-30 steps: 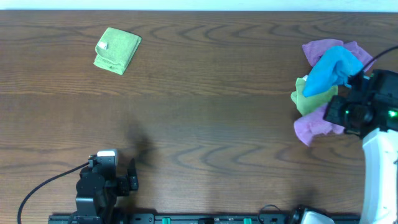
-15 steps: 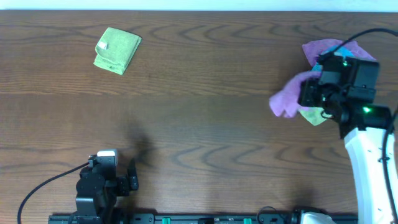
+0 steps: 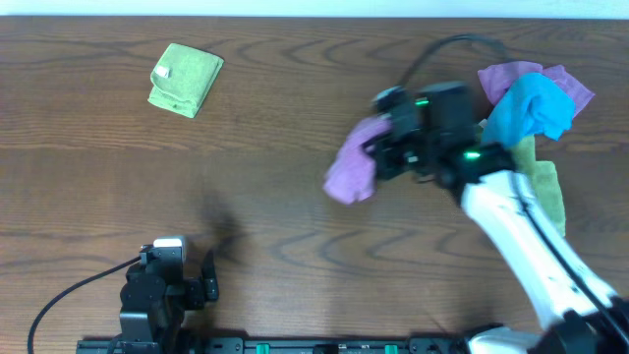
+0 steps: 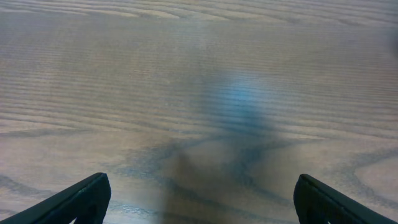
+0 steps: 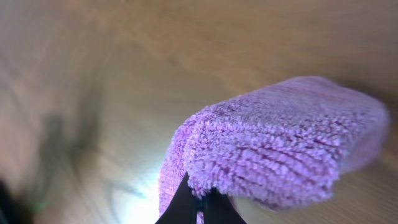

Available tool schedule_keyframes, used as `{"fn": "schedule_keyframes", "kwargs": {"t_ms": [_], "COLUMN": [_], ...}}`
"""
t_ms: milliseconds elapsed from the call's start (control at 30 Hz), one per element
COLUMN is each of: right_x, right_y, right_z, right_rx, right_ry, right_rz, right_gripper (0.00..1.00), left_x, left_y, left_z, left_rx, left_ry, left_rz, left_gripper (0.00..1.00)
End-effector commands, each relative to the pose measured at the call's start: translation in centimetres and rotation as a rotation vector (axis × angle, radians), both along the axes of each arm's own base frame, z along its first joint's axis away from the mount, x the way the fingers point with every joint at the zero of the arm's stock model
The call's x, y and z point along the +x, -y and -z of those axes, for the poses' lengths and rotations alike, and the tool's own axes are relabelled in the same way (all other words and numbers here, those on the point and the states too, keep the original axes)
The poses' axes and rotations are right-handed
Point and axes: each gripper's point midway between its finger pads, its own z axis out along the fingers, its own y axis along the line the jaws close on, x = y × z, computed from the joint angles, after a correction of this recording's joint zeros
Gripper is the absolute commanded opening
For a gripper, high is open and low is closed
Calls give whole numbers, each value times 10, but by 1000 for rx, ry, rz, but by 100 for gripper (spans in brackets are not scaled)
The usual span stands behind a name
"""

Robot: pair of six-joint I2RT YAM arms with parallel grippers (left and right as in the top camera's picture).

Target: Fold the cloth

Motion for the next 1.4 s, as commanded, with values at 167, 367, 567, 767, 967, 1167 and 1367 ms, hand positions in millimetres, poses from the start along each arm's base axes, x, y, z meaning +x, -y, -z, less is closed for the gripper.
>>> {"fn": "schedule_keyframes", "kwargs": {"t_ms": [167,367,567,767,967,1167,1367], "right_x": [16,17,-10,-42,-53,-59,-64], "right_y": [-13,-9,3,19,23,25,27], "right_z": [25,26,45,61,64,66,67], "right_rx": [-67,-76,-157,-250,-268,-275,-284], "right_ry": [21,14,-89,-199,-246,-272,-292], "right_rz": [21,32,-20,-87,-90,-95,-97], "right_gripper": [41,68,78,88,90,91,91], "left_x": [0,0,0,0,0,0,0], "left_y": [-1,-1,-1,-1,-1,-1,-1], "left_z": [-2,-2,-2,-2,-2,-2,-2], "left_rx": [16,16,16,16,16,16,16], "left_ry": [9,9,9,9,9,9,9], "left_rz": [3,3,4,3,3,3,3], "left_gripper": [95,95,95,95,95,95,95]}}
